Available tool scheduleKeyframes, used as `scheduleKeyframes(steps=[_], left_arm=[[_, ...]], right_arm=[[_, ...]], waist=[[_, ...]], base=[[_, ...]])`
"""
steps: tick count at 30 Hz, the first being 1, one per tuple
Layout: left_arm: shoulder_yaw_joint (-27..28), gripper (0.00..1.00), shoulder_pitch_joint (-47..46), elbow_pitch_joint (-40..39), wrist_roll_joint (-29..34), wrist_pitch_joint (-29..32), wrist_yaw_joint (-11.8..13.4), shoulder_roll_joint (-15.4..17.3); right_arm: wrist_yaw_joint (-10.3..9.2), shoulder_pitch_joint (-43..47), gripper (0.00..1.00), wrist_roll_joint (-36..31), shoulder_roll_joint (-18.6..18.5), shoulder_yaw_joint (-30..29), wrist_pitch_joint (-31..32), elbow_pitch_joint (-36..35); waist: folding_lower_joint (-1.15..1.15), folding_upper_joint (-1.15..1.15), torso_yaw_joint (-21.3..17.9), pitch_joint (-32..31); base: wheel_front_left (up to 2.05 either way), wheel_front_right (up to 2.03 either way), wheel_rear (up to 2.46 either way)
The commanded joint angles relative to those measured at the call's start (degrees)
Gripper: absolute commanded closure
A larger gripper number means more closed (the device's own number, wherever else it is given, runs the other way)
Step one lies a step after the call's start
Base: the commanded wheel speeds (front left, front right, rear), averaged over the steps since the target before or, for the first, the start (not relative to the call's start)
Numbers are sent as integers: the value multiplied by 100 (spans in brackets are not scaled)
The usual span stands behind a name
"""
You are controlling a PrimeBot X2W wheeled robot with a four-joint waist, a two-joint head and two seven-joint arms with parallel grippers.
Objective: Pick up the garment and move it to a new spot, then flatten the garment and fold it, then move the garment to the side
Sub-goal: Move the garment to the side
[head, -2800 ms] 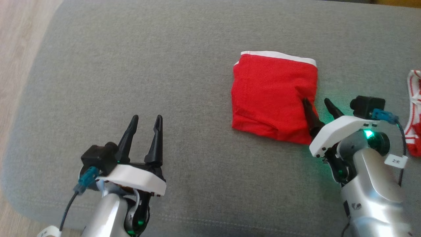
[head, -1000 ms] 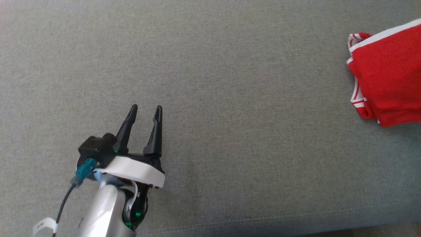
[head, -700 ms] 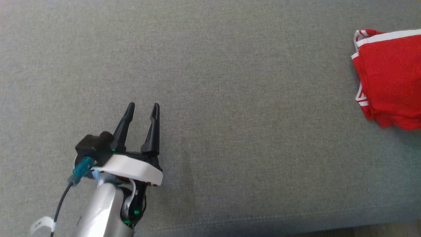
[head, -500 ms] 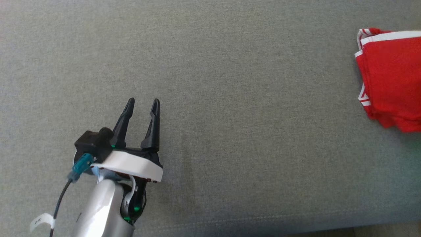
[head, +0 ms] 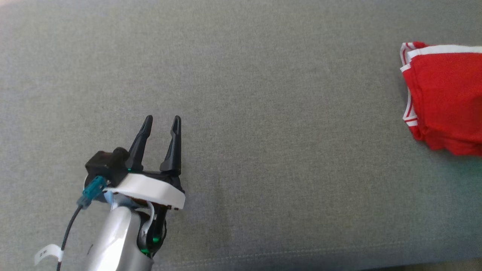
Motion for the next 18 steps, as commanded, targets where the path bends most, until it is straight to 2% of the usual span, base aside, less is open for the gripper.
scheduleKeyframes(steps=[1,6,10,18], left_arm=[[155,0,-123,-176,-30,-29,14,23],[174,0,-5,-206,-48,-29,71,23],[252,0,117,-288,-76,-29,129,23],[406,0,362,-540,-216,-29,253,23]], right_arm=[[-5,-129,0,-17,-121,60,-58,-240],[-5,-286,0,98,172,279,-432,-475],[-5,-364,0,357,520,562,-1019,-582],[-5,52,0,722,1571,787,-2331,-785]], waist=[[0,0,13,-85],[0,0,47,-366],[0,0,72,-615],[0,0,199,-1045]], base=[[0,0,0],[0,0,0],[0,0,0],[0,0,0]])
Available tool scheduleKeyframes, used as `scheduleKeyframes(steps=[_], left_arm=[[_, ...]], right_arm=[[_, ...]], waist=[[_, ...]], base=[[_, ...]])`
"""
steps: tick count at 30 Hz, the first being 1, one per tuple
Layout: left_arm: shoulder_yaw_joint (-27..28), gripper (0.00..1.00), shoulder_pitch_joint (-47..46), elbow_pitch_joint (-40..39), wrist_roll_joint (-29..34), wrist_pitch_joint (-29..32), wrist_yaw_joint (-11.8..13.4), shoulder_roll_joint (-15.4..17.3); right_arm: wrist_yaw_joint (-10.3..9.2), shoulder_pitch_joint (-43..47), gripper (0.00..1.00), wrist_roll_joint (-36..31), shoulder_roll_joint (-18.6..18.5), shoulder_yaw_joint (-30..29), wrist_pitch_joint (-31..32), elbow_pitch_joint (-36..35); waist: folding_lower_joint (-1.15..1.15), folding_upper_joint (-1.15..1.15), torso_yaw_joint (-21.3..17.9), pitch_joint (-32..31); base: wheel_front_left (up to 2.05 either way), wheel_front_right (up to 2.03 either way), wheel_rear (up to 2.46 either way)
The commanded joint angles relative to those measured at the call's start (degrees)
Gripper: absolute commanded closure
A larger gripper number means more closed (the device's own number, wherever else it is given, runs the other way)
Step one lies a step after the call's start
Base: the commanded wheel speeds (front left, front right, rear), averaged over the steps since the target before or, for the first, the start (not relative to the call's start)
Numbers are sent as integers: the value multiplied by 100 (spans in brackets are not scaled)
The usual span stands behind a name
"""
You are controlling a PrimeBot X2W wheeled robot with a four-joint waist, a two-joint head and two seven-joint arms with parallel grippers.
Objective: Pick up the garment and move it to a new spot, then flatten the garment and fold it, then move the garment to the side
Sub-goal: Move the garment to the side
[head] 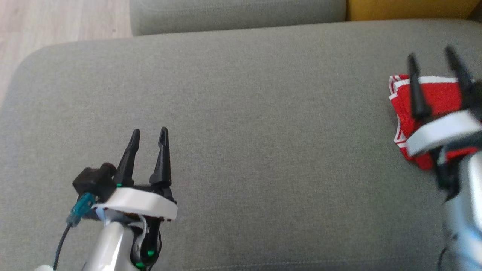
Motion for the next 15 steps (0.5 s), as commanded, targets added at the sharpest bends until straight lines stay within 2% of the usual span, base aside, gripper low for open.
scheduleKeyframes(steps=[1,7,10,15], left_arm=[[192,0,-52,-228,-24,-29,41,22],[215,0,270,-301,39,-29,51,22],[229,0,448,-360,37,-29,-5,22],[305,0,692,-663,298,-29,-80,22]], right_arm=[[-5,188,0,25,147,83,-242,-193],[-5,969,0,-158,850,73,-982,-115],[-5,1355,0,-237,1026,-20,-1289,-79],[-5,1776,0,-461,1098,-58,-1560,-41]], waist=[[0,0,81,-145],[0,0,153,-396],[0,0,168,-478],[0,0,174,-524]], base=[[0,0,0],[0,0,0],[0,0,0],[0,0,0]])
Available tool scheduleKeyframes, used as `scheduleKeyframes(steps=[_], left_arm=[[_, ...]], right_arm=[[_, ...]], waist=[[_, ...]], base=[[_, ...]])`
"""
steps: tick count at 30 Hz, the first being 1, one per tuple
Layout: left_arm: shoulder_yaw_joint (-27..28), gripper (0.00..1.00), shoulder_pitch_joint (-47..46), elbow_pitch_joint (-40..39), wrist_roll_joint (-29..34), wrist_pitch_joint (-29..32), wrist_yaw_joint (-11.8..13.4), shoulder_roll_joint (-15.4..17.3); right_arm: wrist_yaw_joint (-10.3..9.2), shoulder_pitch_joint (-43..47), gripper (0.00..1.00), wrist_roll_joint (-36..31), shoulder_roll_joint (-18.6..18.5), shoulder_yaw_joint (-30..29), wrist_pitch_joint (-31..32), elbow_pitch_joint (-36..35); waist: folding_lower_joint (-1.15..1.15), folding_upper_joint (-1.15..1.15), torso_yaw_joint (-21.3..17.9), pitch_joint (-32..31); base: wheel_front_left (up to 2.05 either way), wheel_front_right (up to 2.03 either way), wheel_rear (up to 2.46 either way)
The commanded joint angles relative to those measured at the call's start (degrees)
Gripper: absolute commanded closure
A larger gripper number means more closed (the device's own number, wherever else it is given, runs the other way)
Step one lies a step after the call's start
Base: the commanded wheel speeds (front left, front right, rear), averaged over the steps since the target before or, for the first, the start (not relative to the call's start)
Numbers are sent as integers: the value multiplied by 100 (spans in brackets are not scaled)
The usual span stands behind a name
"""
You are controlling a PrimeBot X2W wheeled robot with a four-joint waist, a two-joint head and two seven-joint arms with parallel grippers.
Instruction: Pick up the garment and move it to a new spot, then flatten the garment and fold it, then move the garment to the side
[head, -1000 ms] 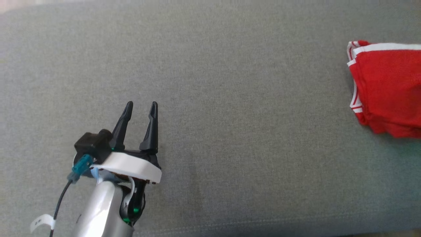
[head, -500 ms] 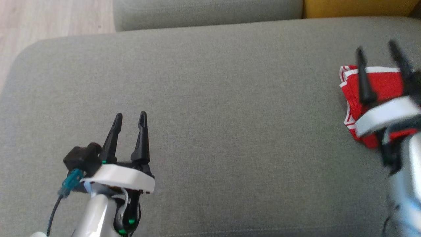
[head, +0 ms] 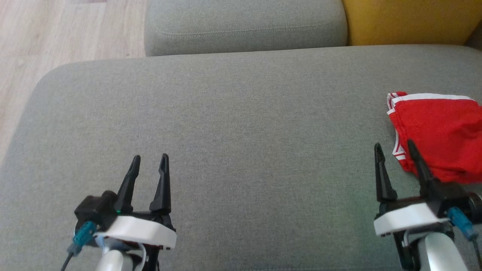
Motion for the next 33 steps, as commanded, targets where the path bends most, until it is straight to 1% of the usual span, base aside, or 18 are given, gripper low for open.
scheduleKeyframes(steps=[1,12,19,33], left_arm=[[229,0,-77,-173,38,-29,-15,17],[301,0,-3,-225,106,-29,13,17],[377,0,23,-255,19,-29,-124,17],[453,0,114,-232,-45,-29,-195,17]], right_arm=[[-5,-135,0,37,-14,142,-107,-164],[-5,-55,0,169,-10,195,-222,-104],[-5,-51,0,199,-10,210,-234,-107],[-5,-14,0,264,-10,270,-236,-109]], waist=[[0,0,-8,-6],[0,0,-45,-8],[0,0,-44,-21],[0,0,-67,-52]], base=[[0,0,0],[0,0,0],[0,0,0],[0,0,0]])
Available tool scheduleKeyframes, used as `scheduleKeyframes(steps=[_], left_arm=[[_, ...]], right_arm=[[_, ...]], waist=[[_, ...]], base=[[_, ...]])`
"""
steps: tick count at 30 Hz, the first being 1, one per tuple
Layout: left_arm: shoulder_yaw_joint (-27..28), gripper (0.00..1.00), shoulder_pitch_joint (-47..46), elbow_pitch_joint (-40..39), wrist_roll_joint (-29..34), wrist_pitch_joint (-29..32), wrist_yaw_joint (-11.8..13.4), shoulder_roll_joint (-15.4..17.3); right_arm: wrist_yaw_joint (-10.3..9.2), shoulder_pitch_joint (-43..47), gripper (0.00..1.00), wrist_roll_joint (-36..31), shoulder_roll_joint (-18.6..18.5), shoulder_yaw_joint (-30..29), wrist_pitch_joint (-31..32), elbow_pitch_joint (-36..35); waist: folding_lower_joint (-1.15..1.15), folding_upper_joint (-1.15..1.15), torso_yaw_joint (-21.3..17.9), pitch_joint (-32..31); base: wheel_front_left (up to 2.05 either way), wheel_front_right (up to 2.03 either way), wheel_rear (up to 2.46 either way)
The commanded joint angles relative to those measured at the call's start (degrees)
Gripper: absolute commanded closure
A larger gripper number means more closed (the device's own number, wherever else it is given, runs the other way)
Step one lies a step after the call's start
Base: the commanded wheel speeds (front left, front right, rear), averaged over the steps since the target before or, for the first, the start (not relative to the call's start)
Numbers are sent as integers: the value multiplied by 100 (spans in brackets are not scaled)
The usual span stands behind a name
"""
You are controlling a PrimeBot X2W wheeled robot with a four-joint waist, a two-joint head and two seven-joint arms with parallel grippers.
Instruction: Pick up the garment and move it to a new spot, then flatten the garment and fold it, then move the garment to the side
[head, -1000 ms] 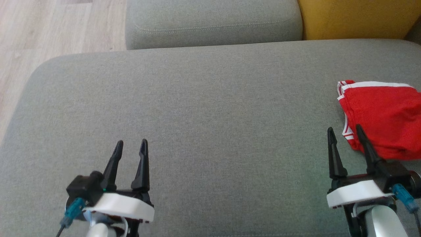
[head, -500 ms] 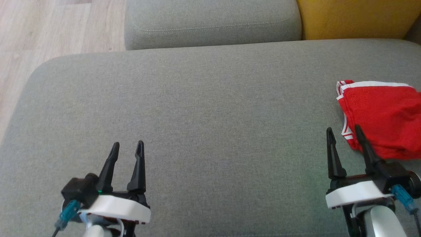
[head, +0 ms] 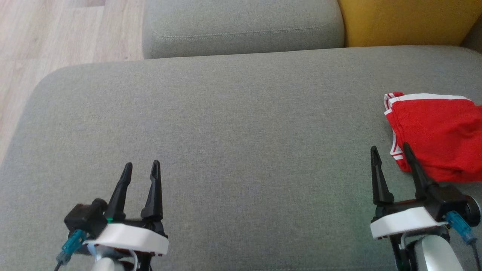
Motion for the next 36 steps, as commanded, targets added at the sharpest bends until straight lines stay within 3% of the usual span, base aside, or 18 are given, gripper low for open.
scheduleKeyframes(steps=[1,9,10,14,36], left_arm=[[183,0,-94,-157,-37,-29,-44,16],[225,0,-98,-157,-103,-29,-112,16],[34,100,12,41,-89,0,-85,0],[24,100,78,359,-136,12,-81,-7],[221,100,-81,447,-1403,322,-139,43]], right_arm=[[-5,-107,0,58,-16,151,-77,-174],[-5,-104,0,69,-16,157,-77,-147],[0,1,100,45,0,16,-15,13],[0,59,100,98,10,23,9,316],[-1,-27,100,1617,5,-80,360,302]], waist=[[0,0,-6,-1],[0,0,-14,25],[0,0,-15,25],[0,0,-16,27],[0,0,-19,25]], base=[[0,0,0],[0,0,0],[0,0,0],[0,0,0],[0,0,0]])
